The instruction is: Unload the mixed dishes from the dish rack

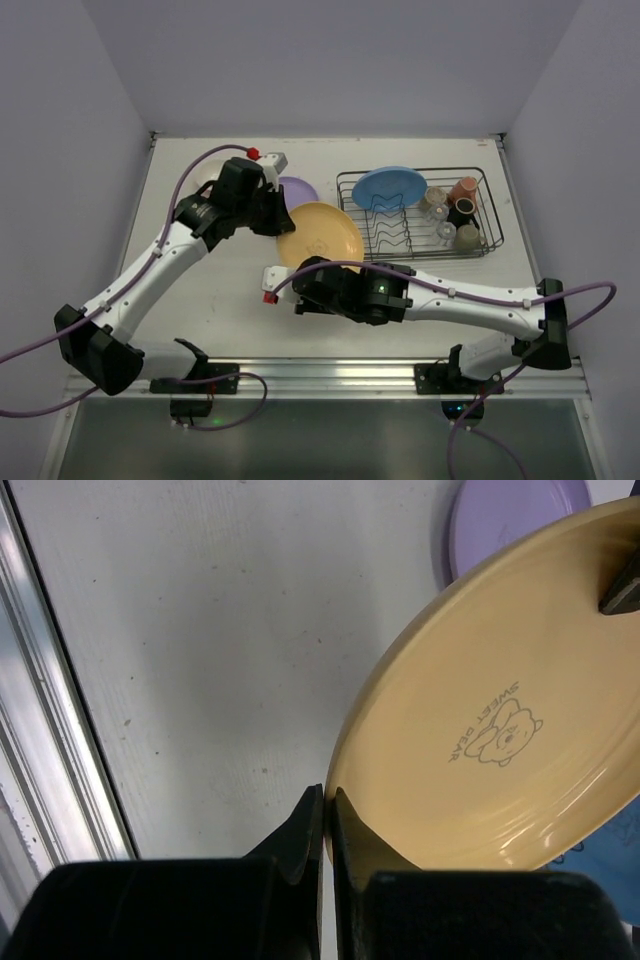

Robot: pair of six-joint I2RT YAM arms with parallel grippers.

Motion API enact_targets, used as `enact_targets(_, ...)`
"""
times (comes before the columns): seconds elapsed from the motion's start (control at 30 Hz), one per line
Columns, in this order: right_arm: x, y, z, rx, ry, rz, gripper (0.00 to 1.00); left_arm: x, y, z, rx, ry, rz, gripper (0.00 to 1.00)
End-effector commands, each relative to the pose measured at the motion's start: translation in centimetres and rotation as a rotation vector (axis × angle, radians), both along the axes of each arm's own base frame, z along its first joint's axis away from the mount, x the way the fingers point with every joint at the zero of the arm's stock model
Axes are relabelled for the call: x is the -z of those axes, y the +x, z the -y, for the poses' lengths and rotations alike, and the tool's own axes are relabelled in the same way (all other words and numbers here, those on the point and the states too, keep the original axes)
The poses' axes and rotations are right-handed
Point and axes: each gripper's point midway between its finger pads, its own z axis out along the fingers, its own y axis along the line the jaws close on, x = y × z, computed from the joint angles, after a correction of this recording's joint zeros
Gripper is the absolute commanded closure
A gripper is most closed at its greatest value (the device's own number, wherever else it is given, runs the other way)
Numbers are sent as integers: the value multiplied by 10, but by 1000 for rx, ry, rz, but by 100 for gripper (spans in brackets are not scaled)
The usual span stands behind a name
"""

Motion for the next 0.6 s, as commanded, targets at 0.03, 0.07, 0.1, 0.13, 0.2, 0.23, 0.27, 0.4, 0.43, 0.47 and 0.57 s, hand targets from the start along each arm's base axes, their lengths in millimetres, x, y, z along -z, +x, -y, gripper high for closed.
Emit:
enact_targets(0.03,-26,22,5,49,5,121,75,0,14,-14,-56,76,64,100)
enact_targets(0.07,-28,27,6,72,8,143,56,-2,16,-16,-79,75,74,100)
enact_targets(0.1,-33,29,9,95,25,158,41,-5,20,-19,-106,71,86,100)
enact_targets(0.13,-35,31,12,114,36,158,2,-7,26,-23,-146,48,84,100)
enact_targets(0.2,-47,34,21,153,88,169,1,-16,38,-35,-208,-16,85,100)
enact_targets(0.23,-52,34,26,166,111,172,1,-16,42,-39,-227,-35,80,100)
enact_targets(0.27,-52,34,30,174,126,176,1,-24,44,-46,-245,-70,96,100)
enact_targets(0.4,-80,38,57,272,271,237,1,-29,67,-92,-437,-181,111,100)
enact_targets(0.43,-98,40,69,307,354,265,1,-27,72,-99,-478,-205,111,100)
enact_targets(0.47,-104,44,69,345,436,291,1,-24,76,-105,-517,-226,110,100)
enact_targets(0.57,-148,53,101,534,748,359,1,1,96,-112,-629,-337,94,100)
